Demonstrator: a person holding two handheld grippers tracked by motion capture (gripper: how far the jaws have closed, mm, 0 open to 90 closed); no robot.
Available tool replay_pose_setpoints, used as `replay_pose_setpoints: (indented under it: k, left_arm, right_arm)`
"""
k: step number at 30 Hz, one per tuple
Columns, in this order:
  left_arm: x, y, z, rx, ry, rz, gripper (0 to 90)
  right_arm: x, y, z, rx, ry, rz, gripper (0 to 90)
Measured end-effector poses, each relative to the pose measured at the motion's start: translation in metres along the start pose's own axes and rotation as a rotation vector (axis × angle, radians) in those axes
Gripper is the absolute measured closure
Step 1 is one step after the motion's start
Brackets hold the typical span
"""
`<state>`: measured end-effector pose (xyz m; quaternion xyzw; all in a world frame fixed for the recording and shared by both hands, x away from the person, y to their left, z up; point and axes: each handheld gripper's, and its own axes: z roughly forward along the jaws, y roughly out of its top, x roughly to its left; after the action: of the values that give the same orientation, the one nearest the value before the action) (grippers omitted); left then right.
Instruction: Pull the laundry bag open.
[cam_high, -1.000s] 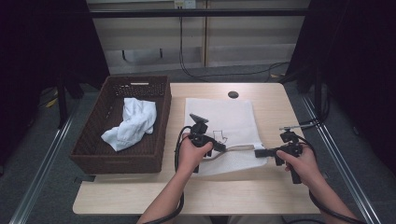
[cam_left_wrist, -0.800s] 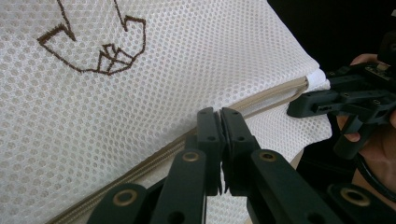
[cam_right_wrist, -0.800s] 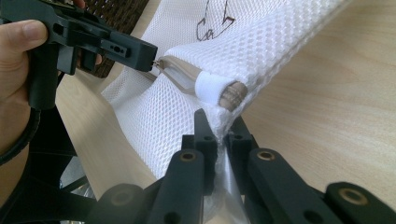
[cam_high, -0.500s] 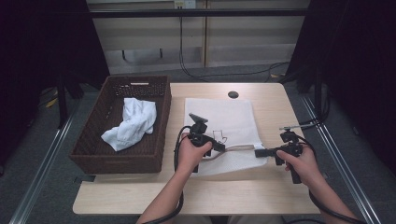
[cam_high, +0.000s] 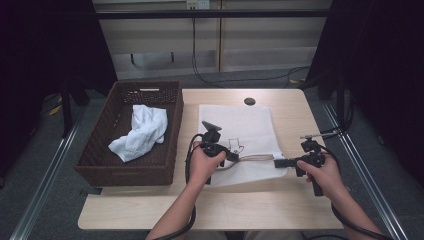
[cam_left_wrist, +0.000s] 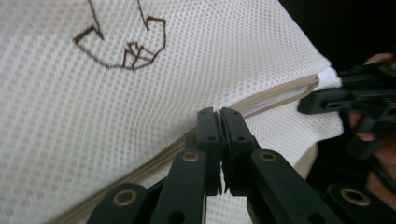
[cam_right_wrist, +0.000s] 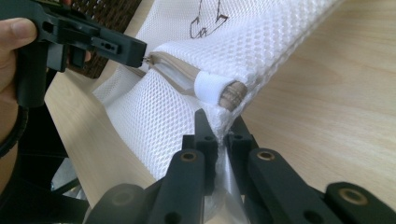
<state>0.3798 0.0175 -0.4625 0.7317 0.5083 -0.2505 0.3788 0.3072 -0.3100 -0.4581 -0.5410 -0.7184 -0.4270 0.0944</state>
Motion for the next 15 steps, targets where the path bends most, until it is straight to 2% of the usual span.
replay_pose_setpoints:
  k: [1,2,3,5,7,9,13,15]
  left_arm:
    - [0.0005,-0.0001,-0.0007,0.000,-0.011,-0.006,87.6]
    - [-0.0003,0.0001,-0.0008,-0.002,-0.013,-0.009,87.6]
    - [-0.0002,0.0006,-0.0009,0.000,-0.005,0.009,87.6]
    - [-0.0017,0.0006,-0.0008,-0.003,0.002,0.006,87.6]
    - [-0.0008,0.0007,-0.0009,-0.010,-0.002,0.004,87.6]
    - [-0.0006,0.0008,-0.0022,-0.006,0.022,0.013,87.6]
    - [0.0005,0.0011,-0.0044,-0.011,-0.003,0.002,87.6]
    - [-0.0002,0.0009,-0.0042,-0.011,0.006,0.001,87.6]
  right_arm:
    - [-0.0021,-0.0001,-0.0017,-0.007,0.030,0.019,87.5]
    - [-0.0023,-0.0002,-0.0032,-0.011,0.034,0.023,87.5]
    - [-0.0015,-0.0004,-0.0036,-0.009,0.027,0.012,87.5]
    - [0.0000,0.0000,-0.0034,-0.008,0.010,-0.002,87.4]
    - [-0.0008,0.0003,-0.0030,-0.009,0.015,0.004,87.4]
    - [-0.0019,-0.0001,-0.0028,-0.007,0.016,0.008,87.4]
    - [-0.0053,0.0000,-0.0057,-0.015,0.015,0.015,87.4]
    - [-0.0052,-0.0002,-0.0066,-0.013,0.013,0.016,87.4]
